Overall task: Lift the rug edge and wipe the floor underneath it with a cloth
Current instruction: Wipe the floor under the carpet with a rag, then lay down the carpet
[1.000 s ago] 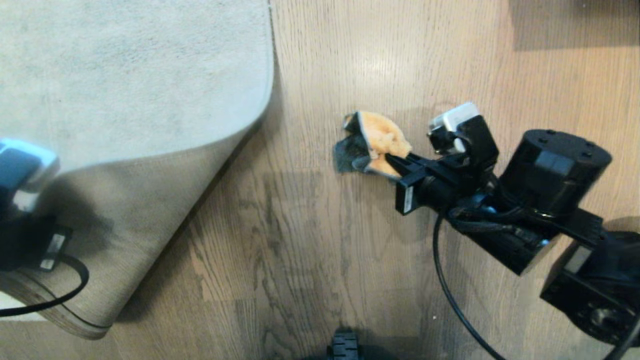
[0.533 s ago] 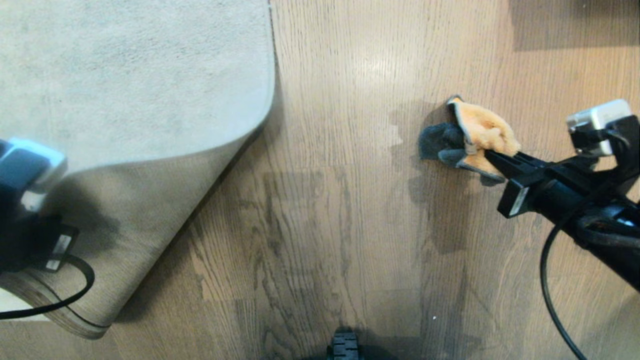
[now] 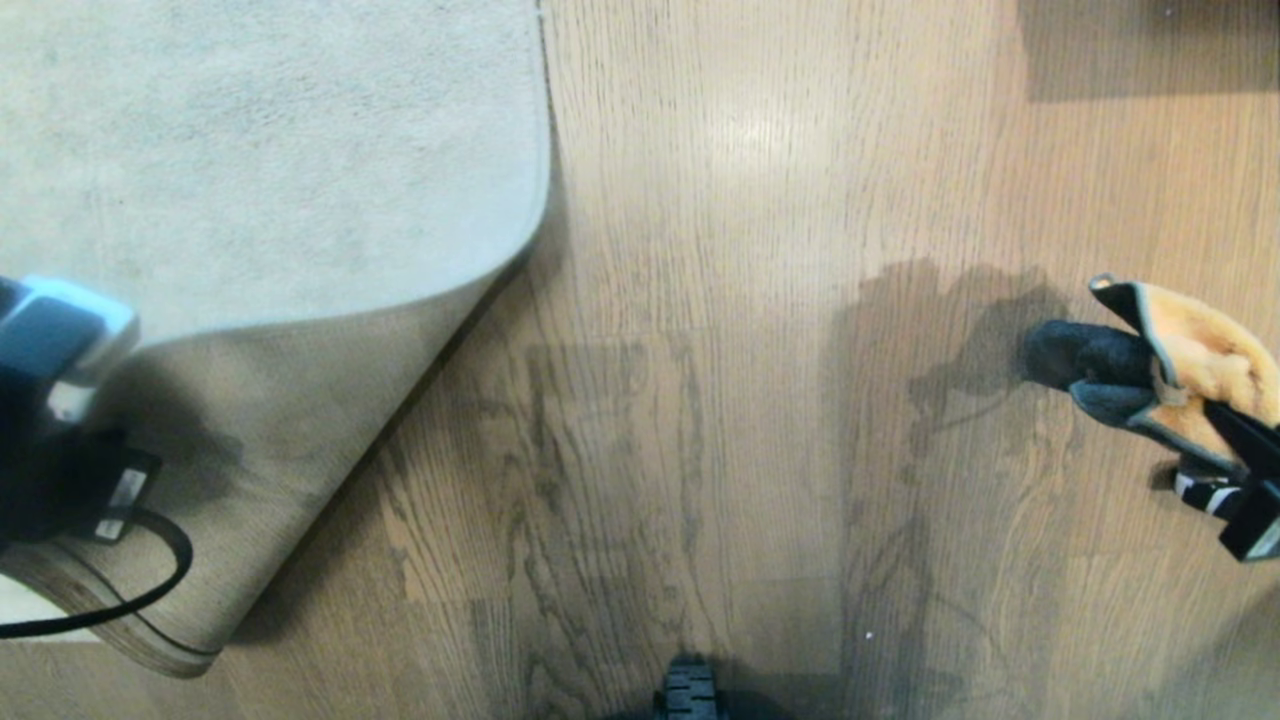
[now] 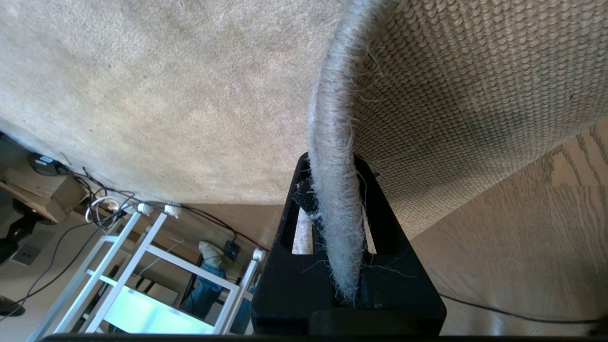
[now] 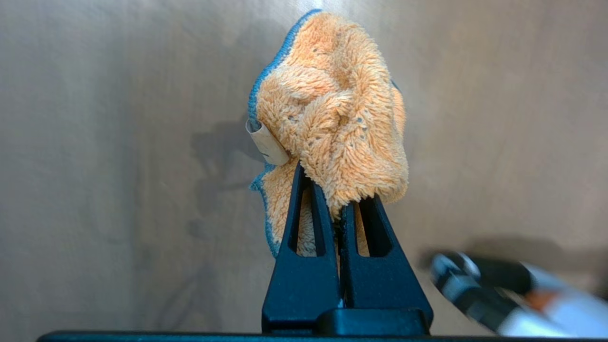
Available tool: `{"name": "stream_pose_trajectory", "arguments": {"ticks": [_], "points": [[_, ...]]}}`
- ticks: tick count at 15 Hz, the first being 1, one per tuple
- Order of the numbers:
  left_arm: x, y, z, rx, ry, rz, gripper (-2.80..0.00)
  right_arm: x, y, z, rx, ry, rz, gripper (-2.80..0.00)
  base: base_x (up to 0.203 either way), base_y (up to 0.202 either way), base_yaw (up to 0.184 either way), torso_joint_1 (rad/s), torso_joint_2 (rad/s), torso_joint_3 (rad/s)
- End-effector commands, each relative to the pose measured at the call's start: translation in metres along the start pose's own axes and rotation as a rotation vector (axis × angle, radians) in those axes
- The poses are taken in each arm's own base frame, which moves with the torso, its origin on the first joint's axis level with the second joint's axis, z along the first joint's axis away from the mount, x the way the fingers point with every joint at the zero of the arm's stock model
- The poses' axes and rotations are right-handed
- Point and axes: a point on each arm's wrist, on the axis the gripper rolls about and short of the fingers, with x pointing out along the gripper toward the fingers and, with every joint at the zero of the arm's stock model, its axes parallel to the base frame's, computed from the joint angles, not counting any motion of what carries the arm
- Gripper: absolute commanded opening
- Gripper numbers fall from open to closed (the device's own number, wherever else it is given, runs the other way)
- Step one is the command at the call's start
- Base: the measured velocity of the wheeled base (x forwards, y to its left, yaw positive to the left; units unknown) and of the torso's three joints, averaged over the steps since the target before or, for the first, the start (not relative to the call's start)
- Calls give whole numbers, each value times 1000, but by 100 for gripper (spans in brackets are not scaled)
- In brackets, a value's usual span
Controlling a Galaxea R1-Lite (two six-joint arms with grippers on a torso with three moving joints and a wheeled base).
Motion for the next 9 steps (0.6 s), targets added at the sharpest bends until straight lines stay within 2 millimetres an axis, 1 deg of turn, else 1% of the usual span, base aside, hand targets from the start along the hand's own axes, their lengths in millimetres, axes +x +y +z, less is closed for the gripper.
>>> {"name": "stream_pose_trajectory", "arguments": {"ticks": [1,3,5,7,9], "points": [[3,-2,0,7,9,-1,-280,-25,-11,-7,-6,-20,-85,-280,0,0,0,0,0,0],[5,-3,0,12,15,-5,-280,-42,-16,-13,-13,-7,-128,-280,0,0,0,0,0,0],[6,-4,0,14,18,-6,-280,-62,-17,-19,-14,-8,-135,-280,0,0,0,0,0,0],[6,-4,0,14,18,-6,-280,-84,-17,-27,-15,-1,-116,-280,0,0,0,0,0,0],[6,-4,0,14,18,-6,-280,-99,-14,-41,-24,48,-55,-280,0,0,0,0,0,0]]}}
